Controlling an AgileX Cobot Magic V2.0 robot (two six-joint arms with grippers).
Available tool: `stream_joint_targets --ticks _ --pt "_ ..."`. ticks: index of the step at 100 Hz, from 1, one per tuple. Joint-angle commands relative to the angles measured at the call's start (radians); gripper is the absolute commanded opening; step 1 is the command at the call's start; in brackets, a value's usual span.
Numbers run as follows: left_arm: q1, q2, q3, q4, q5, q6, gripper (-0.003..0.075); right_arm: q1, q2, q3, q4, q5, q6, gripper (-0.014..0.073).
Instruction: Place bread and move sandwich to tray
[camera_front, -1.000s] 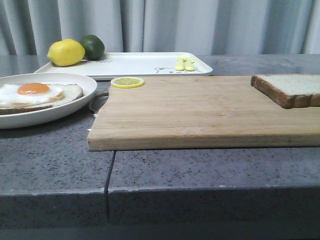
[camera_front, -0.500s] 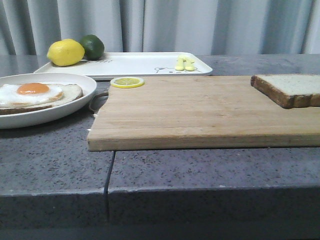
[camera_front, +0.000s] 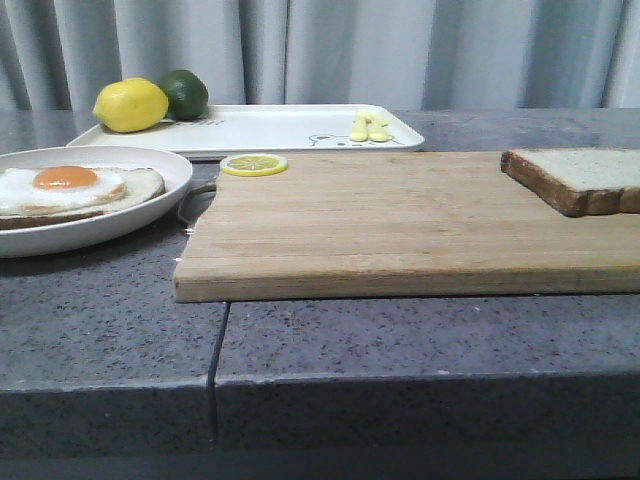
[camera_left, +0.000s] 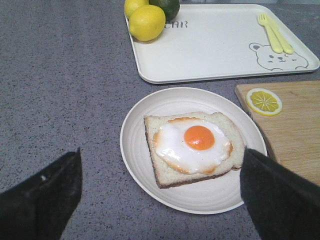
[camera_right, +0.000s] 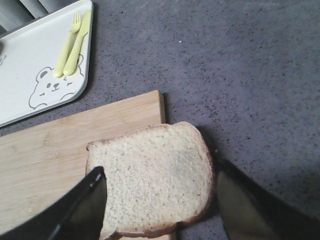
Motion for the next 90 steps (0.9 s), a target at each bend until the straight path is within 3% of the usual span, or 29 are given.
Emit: stream_joint_targets --ticks 1,90 --pt "0.001 0.008 -0.034 -0.015 -0.066 -0.01 0.0597 -0.009 0.032 -0.027 0.106 -0.001 -0.056 0.048" --pt "0.001 0.008 -0.034 -0.015 -0.066 -0.01 0.0597 -0.009 0.363 -0.027 0.325 0.037 -0.253 0.048"
